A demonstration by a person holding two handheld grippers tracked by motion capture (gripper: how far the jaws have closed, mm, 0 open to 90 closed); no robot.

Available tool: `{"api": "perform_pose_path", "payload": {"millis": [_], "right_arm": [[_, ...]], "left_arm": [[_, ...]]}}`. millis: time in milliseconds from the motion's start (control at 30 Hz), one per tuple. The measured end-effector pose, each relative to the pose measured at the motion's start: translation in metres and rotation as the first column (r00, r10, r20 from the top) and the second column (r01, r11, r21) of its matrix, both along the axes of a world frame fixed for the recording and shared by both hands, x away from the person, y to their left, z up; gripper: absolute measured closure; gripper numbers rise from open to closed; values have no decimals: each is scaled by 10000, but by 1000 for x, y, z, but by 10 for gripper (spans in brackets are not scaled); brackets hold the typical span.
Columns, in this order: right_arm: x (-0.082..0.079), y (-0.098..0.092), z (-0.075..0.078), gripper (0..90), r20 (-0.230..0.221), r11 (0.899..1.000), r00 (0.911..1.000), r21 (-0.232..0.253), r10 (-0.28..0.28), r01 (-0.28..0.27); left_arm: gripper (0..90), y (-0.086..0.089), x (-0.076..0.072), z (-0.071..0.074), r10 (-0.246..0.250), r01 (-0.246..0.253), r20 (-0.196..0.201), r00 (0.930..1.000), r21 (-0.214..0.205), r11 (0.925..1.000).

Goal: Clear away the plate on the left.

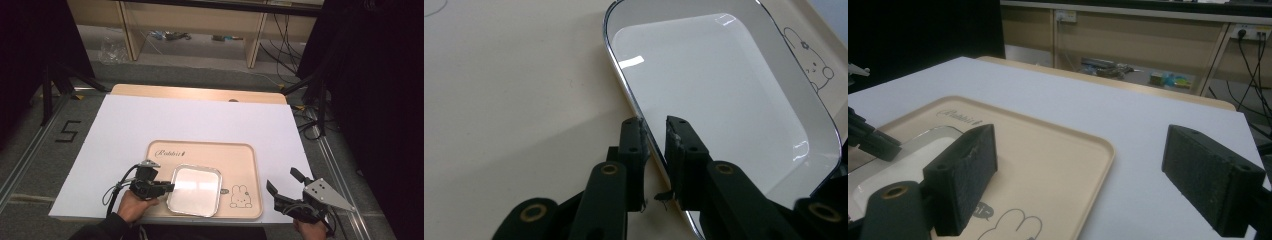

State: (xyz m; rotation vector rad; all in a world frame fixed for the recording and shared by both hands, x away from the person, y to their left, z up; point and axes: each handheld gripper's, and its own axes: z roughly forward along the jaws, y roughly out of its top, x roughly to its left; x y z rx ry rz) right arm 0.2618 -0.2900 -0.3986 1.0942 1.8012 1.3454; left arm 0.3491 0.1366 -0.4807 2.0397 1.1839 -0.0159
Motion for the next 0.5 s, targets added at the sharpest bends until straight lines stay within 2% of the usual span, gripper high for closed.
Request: {"api": "perform_pose_path", "payload": {"millis": [167, 200, 233, 267, 300, 433, 500], "right_arm": [[-1, 0, 0, 152, -145, 10000, 9999, -26, 34, -35], [-1, 0, 0, 152, -129, 10000, 9999, -20, 33, -33], [-1, 0, 0, 152, -133, 10000, 9999, -28, 31, -31], [-1, 0, 0, 152, -139, 10000, 9999, -31, 29, -29], [-1, 0, 0, 152, -141, 10000, 9999, -27, 27, -27], [0, 0, 0, 152, -44, 10000, 10000, 24, 4, -4], [-1, 0, 0, 152, -73, 10000, 10000, -33, 32, -32]], "left_arm": [[774, 0, -3, 0, 91, -91, -77, 9999, -72, 9999], [773, -1, -4, 0, 261, -264, -121, 9996, -185, 9995], [771, 0, -5, 0, 225, -227, -107, 9997, -174, 9996], [769, -2, -6, 0, 300, -305, -148, 9994, -368, 9989], [763, 0, -7, 1, -51, 49, -117, 9999, -149, 9999], [758, -1, -10, 1, 54, -54, -24, 10000, -225, 9997], [753, 0, -10, 0, -39, 34, -199, 9998, -250, 9997]]}}
